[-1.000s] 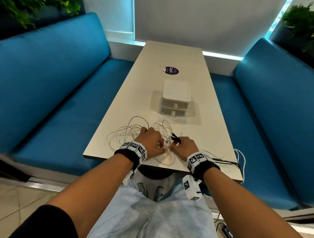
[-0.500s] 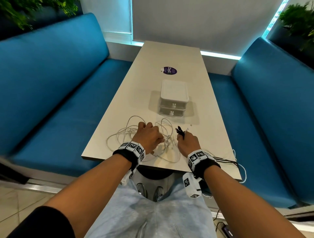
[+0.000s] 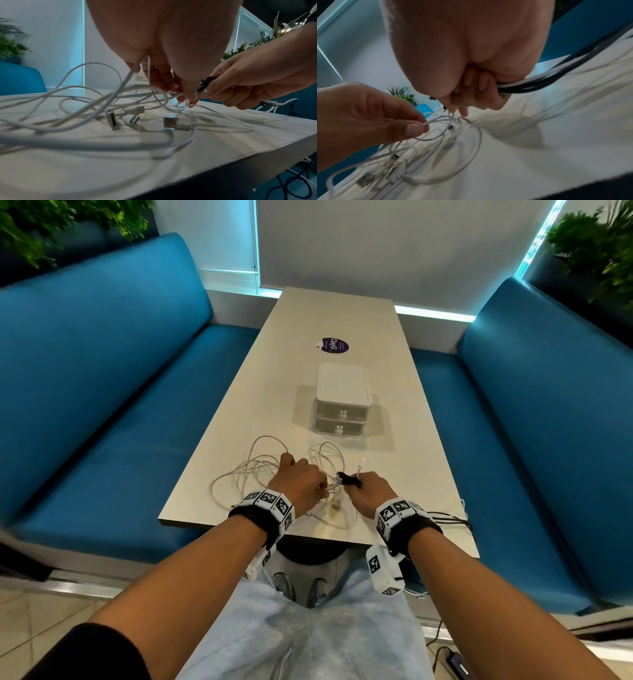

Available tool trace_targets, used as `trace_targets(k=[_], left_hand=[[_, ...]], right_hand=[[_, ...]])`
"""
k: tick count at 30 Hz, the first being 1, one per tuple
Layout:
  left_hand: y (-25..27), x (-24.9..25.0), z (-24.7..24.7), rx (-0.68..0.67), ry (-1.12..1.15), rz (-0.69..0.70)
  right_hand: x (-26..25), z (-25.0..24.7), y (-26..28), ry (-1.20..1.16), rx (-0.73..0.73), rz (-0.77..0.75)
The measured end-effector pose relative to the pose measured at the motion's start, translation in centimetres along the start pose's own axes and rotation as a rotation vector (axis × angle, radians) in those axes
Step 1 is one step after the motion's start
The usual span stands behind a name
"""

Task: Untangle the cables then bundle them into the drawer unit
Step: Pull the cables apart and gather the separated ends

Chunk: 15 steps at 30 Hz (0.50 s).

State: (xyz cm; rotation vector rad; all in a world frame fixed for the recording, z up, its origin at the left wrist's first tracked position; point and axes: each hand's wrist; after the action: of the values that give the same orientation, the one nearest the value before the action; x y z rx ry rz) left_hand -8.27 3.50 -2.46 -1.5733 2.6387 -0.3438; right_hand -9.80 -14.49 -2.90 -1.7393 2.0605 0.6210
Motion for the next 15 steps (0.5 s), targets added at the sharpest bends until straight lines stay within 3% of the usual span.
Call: trace_targets(k=[4, 7, 10, 15], left_hand=[[0.1, -0.6, 0.3, 0.001, 0.038, -0.028], [0.2, -1.0, 0.8, -0.011, 0.051, -0.031], [0.2, -1.0, 1.3, -0.021, 0.051, -0.029], [0.2, -0.6, 2.0, -0.045, 0.075, -0.040]], right_hand=[[-0.5, 0.0, 0.1, -0.004, 0.047, -0.041], [-0.8, -0.7, 0.1, -0.149, 0.125, -0.058], [-0.6, -1.4, 0.2, -0.262, 0.079, -0.095], [-0.3, -0.8, 0.1, -0.075, -0.038, -0.102]])
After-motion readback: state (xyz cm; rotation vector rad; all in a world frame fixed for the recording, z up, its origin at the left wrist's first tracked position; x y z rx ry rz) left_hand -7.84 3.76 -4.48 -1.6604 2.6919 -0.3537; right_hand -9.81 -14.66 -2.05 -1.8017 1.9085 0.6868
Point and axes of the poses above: each hand's wrist, its own y-axis away from the middle knuckle, its own z-axis out of the palm, x = y × z, and after that the axes turned 11 degrees about x, right-handed
